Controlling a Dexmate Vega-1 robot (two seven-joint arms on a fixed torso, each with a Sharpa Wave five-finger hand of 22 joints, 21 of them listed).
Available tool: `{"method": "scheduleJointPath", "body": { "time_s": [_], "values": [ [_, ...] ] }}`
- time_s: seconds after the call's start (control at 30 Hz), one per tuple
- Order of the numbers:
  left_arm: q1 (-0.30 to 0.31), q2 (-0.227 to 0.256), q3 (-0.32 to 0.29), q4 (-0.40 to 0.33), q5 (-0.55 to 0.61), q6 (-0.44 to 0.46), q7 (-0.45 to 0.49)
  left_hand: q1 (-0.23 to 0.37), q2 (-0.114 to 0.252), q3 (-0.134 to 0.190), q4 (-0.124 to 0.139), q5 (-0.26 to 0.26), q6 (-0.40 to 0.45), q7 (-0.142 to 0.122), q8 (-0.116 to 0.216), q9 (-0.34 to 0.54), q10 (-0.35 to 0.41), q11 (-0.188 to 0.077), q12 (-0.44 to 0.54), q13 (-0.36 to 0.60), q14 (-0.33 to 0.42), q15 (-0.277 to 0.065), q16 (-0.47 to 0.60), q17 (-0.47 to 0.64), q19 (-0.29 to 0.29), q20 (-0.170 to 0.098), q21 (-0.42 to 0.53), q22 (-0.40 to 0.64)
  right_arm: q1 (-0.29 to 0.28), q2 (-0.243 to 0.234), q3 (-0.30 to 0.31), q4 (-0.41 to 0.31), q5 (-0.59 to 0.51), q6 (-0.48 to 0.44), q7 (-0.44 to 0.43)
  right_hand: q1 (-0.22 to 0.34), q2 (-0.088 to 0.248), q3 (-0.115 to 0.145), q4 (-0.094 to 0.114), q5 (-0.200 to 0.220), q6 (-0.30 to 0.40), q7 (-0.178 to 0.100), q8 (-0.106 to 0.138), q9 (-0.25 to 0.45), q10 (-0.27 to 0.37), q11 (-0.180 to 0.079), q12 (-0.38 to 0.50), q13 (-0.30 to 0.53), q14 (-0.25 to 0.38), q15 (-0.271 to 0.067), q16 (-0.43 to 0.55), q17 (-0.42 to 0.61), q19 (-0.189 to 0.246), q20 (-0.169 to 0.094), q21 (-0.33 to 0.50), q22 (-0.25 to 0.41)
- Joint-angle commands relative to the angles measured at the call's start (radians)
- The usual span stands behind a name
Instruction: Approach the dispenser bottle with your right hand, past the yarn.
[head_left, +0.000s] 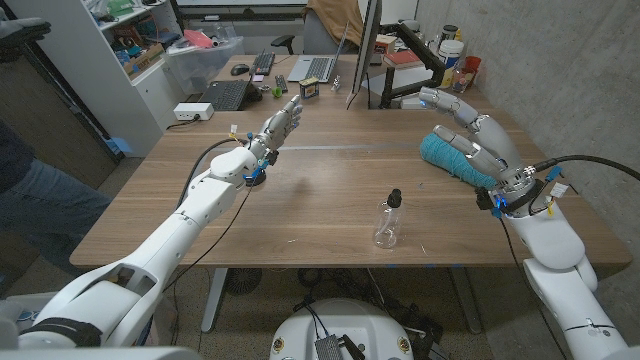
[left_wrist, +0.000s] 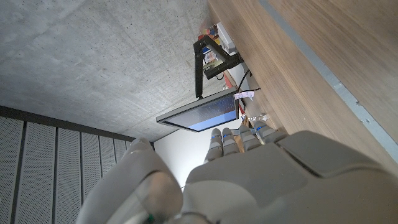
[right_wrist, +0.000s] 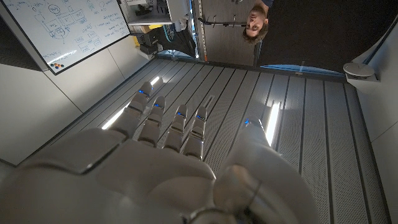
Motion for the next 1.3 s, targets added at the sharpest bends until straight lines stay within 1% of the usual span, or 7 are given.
{"method": "scheduleJointPath", "body": {
  "time_s": [0.03,0.27,0.5,0.77,0.8,1.07,1.3],
  "values": [
    [0.007,0.002,0.001,-0.006,-0.003,0.002,-0.002,0.005,0.009,-0.006,0.0,0.004,0.005,0.003,0.002,0.002,-0.004,0.0,0.003,0.003,-0.007,0.001,0.003,0.003,-0.007,0.0,0.008,0.003,-0.006,0.019,0.005,-0.016,-0.059,0.01,0.001,0.011,-0.003,0.005,-0.003,0.008,0.001,0.001,-0.001,0.003,0.004,-0.002,0.005,0.002,-0.005,-0.002,-0.001,0.003,-0.005,0.002,-0.004,0.003],
    [0.008,0.003,0.001,-0.003,-0.007,0.001,-0.008,0.005,0.01,-0.007,0.0,0.004,0.005,0.003,0.002,0.002,-0.005,0.0,0.002,0.003,-0.007,0.002,0.003,0.003,-0.007,0.001,0.008,0.003,-0.015,0.041,0.019,-0.034,-0.114,0.012,-0.007,0.012,-0.002,0.005,-0.003,0.008,0.004,0.0,-0.002,0.003,0.006,-0.004,0.005,0.002,-0.005,-0.005,0.0,0.003,-0.006,0.002,-0.004,0.004],
    [0.009,0.007,0.001,-0.006,-0.006,0.001,-0.01,0.006,0.01,-0.008,0.0,0.004,0.004,0.002,0.002,0.002,-0.005,-0.001,0.003,0.003,-0.007,0.001,0.003,0.003,-0.008,0.001,0.008,0.003,-0.016,0.052,0.023,-0.04,-0.146,0.018,-0.013,0.014,-0.002,0.006,-0.004,0.009,0.009,0.0,-0.001,0.003,0.006,-0.005,0.005,0.002,-0.005,-0.005,0.0,0.003,-0.007,0.002,-0.004,0.004],
    [0.012,0.011,0.0,-0.015,-0.001,0.0,-0.003,0.006,0.011,-0.01,0.0,0.004,0.005,-0.001,0.002,0.002,-0.004,-0.001,0.003,0.003,-0.007,0.0,0.003,0.003,-0.007,0.001,0.008,0.003,-0.016,0.072,0.049,-0.053,-0.202,0.027,-0.026,0.016,-0.001,0.006,-0.004,0.009,0.011,-0.002,-0.002,0.003,0.005,-0.004,0.005,0.002,-0.006,-0.009,0.001,0.003,-0.008,0.003,-0.005,0.004],
    [0.012,0.011,0.0,-0.015,-0.002,0.0,-0.003,0.006,0.011,-0.01,0.0,0.004,0.006,-0.001,0.002,0.002,-0.004,-0.001,0.003,0.003,-0.007,0.0,0.003,0.003,-0.007,0.001,0.008,0.003,-0.016,0.072,0.051,-0.055,-0.205,0.026,-0.026,0.016,-0.001,0.006,-0.004,0.009,0.011,-0.003,-0.002,0.003,0.005,-0.008,0.004,0.002,-0.006,-0.009,0.001,0.003,-0.008,0.003,-0.005,0.004],
    [0.012,0.009,-0.002,-0.016,-0.003,-0.002,0.004,0.007,0.012,-0.012,0.0,0.004,0.006,-0.002,0.002,0.002,-0.005,-0.003,0.002,0.003,-0.007,-0.001,0.003,0.003,-0.007,0.001,0.008,0.003,-0.004,0.074,0.054,-0.047,-0.225,0.04,-0.033,0.018,-0.001,0.007,-0.005,0.009,0.015,-0.006,-0.002,0.003,0.006,-0.004,0.005,0.002,-0.006,-0.009,0.002,0.004,-0.009,0.004,-0.005,0.004],
    [0.015,0.007,-0.003,-0.02,-0.002,-0.005,0.014,0.007,0.012,-0.013,0.0,0.004,0.007,-0.002,0.002,0.002,-0.005,-0.001,0.002,0.003,-0.007,0.0,0.004,0.003,-0.008,0.002,0.008,0.003,0.007,0.056,0.052,-0.042,-0.231,0.039,-0.022,0.02,0.0,0.007,-0.005,0.009,0.017,-0.007,-0.002,0.003,0.007,-0.005,0.005,0.002,-0.006,-0.009,0.002,0.004,-0.009,0.005,-0.005,0.004]
  ]
}}
